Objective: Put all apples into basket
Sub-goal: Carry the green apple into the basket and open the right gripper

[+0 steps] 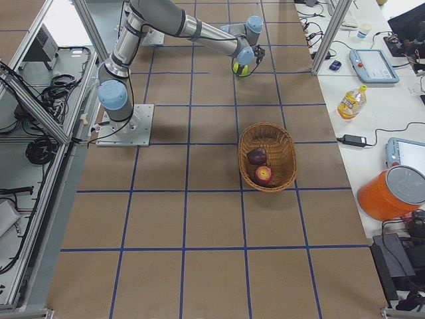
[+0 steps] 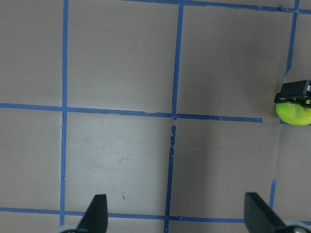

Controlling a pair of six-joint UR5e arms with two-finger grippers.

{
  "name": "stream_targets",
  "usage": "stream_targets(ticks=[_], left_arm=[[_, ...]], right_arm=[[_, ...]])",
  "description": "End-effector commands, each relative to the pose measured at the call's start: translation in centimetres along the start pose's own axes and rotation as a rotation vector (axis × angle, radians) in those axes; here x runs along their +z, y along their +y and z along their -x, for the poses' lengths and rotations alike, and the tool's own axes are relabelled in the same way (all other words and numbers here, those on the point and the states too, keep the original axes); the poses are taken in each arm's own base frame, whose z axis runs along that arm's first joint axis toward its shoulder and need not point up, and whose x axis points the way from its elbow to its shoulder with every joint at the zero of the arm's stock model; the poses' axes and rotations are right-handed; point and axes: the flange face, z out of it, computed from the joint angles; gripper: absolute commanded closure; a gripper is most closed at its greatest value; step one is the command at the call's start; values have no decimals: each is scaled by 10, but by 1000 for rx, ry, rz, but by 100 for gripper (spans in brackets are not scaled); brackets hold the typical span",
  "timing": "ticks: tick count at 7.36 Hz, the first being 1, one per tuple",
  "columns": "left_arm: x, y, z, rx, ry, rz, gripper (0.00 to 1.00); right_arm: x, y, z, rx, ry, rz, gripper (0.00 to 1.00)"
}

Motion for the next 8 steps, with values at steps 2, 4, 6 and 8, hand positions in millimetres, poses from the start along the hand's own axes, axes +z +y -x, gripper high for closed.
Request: stream_targets(ticks=[2,4,6,8], left_arm=[[3,-1,0,-4,4,6,0],[2,1,-1,-4,7,3,0],[4,0,0,-4,4,6,0],[5,0,-1,-7,10,8,0]], right_arm=[[-54,-2,-23,17,31,-15,100],[-143,-28,-108,-75,109,-43,100],[-193,-78,-234,-131,153,-26,100],[-205,-120,-347,-313,189,-20,100]])
